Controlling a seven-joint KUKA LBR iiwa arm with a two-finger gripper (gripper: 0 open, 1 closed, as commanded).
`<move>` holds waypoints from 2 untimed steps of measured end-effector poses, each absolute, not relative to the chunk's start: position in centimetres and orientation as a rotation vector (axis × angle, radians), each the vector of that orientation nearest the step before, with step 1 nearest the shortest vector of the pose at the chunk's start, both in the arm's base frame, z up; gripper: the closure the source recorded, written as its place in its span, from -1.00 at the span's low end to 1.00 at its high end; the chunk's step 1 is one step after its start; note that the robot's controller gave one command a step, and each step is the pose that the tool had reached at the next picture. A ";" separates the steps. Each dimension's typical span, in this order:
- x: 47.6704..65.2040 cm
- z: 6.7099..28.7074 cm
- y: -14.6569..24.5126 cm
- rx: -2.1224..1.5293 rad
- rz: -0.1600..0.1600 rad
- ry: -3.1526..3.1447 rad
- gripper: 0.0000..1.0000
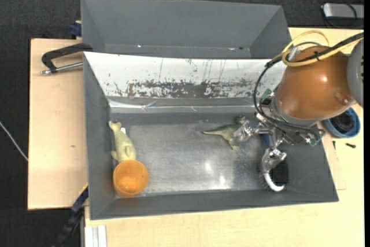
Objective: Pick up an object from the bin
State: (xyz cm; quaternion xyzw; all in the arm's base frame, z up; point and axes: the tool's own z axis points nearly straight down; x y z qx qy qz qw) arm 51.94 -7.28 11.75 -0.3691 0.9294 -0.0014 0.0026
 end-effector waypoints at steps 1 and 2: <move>53.8 14.1 -12.6 -0.545 -0.005 3.085 -1.00; 51.1 7.4 -14.9 -1.059 0.000 2.944 -1.00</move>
Offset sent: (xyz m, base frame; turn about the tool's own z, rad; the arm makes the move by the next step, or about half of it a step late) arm 0.0163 -0.0522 0.0221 0.4028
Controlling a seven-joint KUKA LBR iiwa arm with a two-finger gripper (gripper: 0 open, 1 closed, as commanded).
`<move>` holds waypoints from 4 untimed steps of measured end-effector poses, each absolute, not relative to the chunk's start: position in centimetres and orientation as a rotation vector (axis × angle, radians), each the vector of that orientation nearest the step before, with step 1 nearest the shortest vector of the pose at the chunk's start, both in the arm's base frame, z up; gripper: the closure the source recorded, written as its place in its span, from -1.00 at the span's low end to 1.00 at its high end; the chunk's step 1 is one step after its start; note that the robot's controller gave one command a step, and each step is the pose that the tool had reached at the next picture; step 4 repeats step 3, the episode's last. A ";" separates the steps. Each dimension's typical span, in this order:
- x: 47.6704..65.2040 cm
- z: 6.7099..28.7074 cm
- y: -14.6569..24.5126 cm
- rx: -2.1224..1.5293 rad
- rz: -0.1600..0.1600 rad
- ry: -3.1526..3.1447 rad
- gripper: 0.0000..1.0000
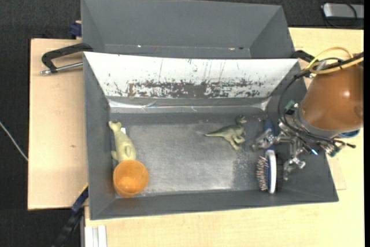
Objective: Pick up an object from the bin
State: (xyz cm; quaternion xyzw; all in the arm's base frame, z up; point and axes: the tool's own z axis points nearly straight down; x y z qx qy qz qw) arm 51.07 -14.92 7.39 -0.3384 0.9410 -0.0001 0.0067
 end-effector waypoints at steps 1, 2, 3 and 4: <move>51.0 7.2 -14.8 -1.066 0.001 2.940 1.00; 50.8 19.7 -11.8 -1.406 -0.007 2.799 1.00; 50.1 26.0 -8.0 -2.120 -0.005 2.309 1.00; 50.1 26.0 -8.0 -2.120 -0.005 2.309 1.00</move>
Offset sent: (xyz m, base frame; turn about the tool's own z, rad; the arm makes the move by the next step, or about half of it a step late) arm 0.0000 0.0000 0.0000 0.0000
